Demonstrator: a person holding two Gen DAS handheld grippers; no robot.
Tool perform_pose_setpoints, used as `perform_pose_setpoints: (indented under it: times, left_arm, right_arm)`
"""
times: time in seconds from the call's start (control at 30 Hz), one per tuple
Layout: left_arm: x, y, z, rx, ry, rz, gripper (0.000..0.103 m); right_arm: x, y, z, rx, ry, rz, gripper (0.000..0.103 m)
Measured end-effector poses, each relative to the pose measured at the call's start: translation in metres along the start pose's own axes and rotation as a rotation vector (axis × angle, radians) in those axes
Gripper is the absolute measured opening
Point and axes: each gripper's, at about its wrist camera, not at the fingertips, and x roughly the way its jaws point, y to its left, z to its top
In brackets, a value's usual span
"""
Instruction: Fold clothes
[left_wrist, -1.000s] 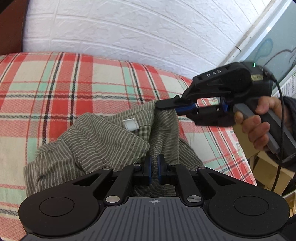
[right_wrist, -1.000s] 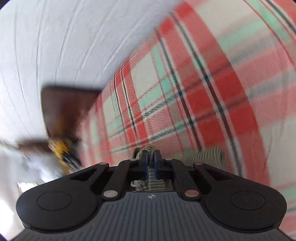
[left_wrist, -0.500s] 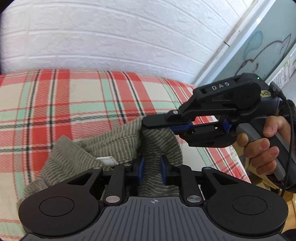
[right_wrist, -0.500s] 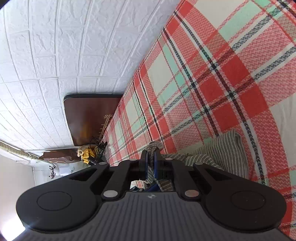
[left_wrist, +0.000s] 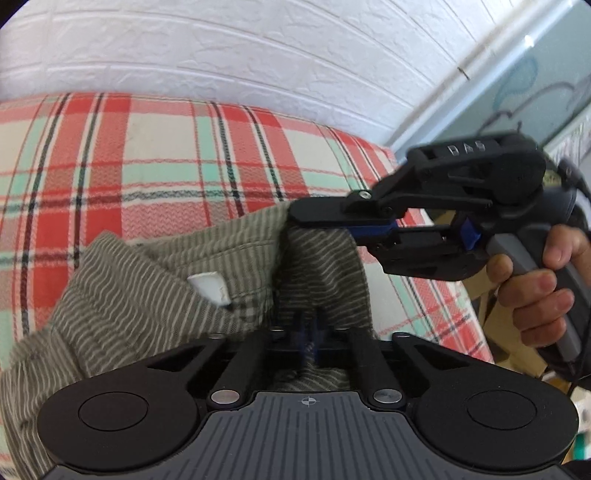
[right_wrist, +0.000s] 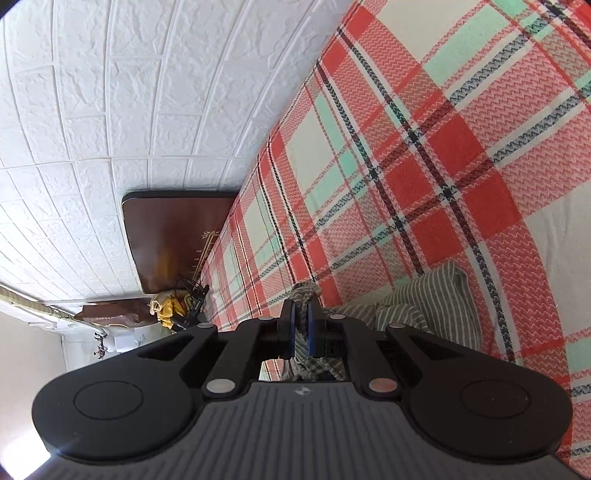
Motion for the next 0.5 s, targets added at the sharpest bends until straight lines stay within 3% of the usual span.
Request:
perform_pose_setpoints:
  times: [0.2, 0.37, 0.43, 0.5]
  left_arm:
    - [-0.029, 0.014, -0.009, -0.122, -0.098, -0.004, 0.000]
    - [-0.031, 0.010, -0.010, -0.065, -0.064, 0.032, 0.000]
    - [-0.033, 0.005, -0.009, -0.036, -0.060, 0.049, 0.022]
    - [-0.039, 0.001, -0.007, -0.006, -0.076, 0.096, 0.024]
  right_arm:
    - [-0.008, -0.009, 0.004, -0.065, -0.040, -0.056, 0.007]
    - [-0.001, -0.012, 0.000, -0.153, -0.042, -0.145, 0.008]
    - [0.002, -0.008, -0.001, -0.213, -0.043, -0.199, 0.009]
    - [0.007, -0.003, -0.003, -0.277, -0.031, -0.261, 0.010]
